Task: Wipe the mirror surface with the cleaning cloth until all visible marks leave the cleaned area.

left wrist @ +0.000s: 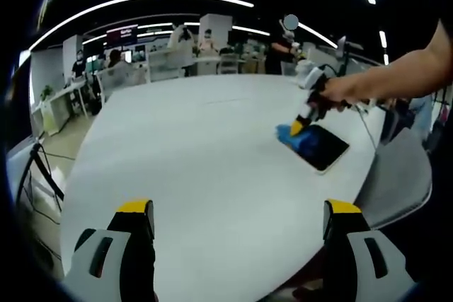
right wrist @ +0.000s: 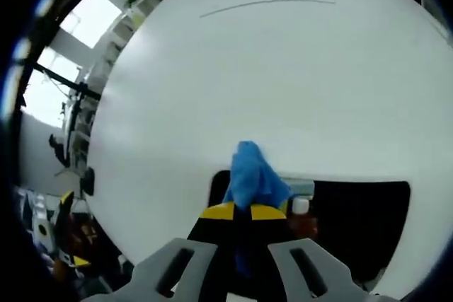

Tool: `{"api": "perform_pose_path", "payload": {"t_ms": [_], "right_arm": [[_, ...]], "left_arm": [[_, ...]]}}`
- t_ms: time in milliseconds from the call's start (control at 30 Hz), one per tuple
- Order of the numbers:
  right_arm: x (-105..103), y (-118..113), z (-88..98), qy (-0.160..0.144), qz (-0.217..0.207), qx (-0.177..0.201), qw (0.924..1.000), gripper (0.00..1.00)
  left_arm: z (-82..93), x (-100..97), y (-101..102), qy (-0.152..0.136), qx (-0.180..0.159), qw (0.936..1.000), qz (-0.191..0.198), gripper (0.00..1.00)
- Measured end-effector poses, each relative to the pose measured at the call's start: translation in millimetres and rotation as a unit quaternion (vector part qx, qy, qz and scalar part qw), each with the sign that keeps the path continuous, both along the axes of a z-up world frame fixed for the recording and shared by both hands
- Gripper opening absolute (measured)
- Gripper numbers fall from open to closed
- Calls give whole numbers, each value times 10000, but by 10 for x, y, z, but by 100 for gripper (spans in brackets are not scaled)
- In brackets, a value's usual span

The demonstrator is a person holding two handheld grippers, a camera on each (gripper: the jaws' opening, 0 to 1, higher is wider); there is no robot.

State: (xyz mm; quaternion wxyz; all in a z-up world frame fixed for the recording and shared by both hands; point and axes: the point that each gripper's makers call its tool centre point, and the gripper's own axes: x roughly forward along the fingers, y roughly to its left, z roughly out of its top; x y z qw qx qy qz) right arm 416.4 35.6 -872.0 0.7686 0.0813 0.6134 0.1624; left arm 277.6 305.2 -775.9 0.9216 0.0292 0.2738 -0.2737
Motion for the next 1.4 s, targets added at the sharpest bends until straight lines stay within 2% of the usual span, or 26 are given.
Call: {"api": "perform_pose_path", "payload": {"t_ms": [333,567,1000,1400], "right_arm": [[-12,140,15,-11,36,157,9999,0],[-27,143,25,-19,103,181,9998,0],[-83,123,41,-260,136,268,9992,0],[-201,79,9,-232,71,358,9991,0]], "left_arm": [[-23,-37,25,48,-1,10000,83,99],[-13,-12,-21,30,-6,10000,93,99],[14,-3,-166,-15,-11,9999,118,99],[26,-2,-287,-44,-21,10000,52,99]]}}
